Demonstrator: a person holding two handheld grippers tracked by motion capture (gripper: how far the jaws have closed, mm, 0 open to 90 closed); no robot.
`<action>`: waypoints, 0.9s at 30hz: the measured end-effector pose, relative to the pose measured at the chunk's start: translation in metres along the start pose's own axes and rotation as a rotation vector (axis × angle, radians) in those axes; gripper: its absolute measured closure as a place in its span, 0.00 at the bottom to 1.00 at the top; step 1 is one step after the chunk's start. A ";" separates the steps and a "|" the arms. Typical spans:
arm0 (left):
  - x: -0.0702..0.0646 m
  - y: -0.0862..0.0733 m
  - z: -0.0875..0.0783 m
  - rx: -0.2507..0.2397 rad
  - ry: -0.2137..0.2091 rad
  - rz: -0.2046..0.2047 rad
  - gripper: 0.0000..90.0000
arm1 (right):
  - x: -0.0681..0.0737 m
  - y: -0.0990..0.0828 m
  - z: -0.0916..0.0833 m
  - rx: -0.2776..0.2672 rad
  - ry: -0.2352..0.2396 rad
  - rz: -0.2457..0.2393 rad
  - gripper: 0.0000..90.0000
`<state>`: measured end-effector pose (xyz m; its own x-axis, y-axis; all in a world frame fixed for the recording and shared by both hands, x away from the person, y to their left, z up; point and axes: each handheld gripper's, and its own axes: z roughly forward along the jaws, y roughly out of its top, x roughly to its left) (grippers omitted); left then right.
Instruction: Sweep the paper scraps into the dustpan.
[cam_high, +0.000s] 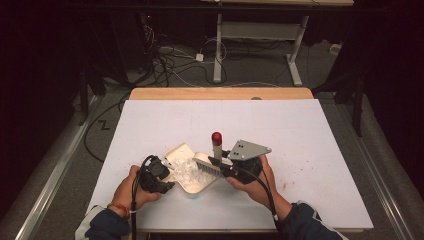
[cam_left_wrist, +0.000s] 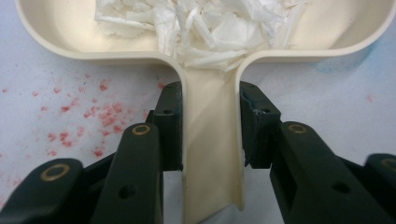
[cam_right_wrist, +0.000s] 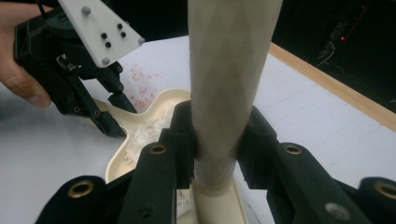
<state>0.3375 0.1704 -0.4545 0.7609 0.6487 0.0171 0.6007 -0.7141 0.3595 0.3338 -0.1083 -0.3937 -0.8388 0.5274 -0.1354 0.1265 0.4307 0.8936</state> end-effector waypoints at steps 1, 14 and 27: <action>0.000 0.000 0.000 0.000 0.000 -0.001 0.70 | -0.003 0.000 -0.003 -0.013 0.001 0.008 0.79; 0.000 0.000 -0.001 -0.004 -0.002 -0.004 0.70 | -0.040 0.000 -0.026 -0.059 -0.146 0.057 0.79; 0.000 0.001 0.001 -0.006 -0.006 -0.018 0.70 | -0.036 -0.020 0.010 0.027 -0.193 0.031 0.79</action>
<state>0.3383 0.1694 -0.4553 0.7517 0.6594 0.0048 0.6125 -0.7009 0.3656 0.3667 -0.1285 -0.4105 -0.7176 0.6700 -0.1903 0.1669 0.4307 0.8869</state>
